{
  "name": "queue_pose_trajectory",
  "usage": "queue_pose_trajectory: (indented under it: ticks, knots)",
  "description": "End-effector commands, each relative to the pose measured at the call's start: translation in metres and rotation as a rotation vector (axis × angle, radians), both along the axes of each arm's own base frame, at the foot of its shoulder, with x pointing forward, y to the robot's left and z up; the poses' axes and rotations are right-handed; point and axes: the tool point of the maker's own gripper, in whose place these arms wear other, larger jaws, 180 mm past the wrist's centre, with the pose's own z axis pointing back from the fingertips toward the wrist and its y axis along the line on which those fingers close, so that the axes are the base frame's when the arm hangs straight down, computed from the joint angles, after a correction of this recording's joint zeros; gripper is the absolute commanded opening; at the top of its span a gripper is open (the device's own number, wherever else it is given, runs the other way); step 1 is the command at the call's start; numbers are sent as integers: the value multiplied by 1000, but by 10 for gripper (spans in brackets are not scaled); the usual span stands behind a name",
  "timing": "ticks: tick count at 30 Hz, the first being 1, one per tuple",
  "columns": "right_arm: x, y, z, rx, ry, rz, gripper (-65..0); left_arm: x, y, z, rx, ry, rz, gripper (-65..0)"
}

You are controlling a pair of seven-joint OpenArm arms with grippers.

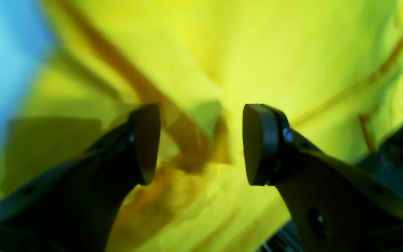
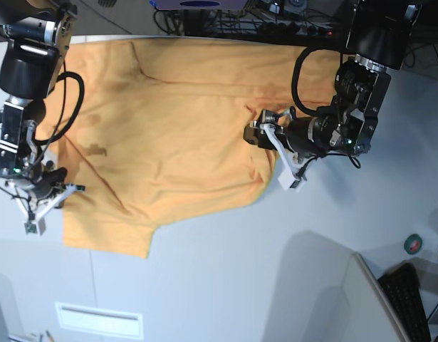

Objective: Layout the t-shirt on the table in an organized manner, then fold the t-shirt properly

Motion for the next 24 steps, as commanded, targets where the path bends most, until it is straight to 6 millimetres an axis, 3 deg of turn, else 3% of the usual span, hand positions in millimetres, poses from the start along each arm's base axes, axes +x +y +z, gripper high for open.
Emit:
queue_pose_trajectory:
  ticks: [1,11,17,24]
  knots:
    - [16,-5,19,-9,-64,-2,-650,7,-5,8,-24,-24,-5,-291]
    - [16,-5,19,-9,-64,-2,-650,7,-9,8,-27,-22,-11,-298]
    - [16,-5,19,-9,-64,-2,-650,6,-9,7,-27,-20,-11,-436]
    - [16,-5,19,-9,-64,-2,-650,-1,-6,-8,-25,33,11,-439]
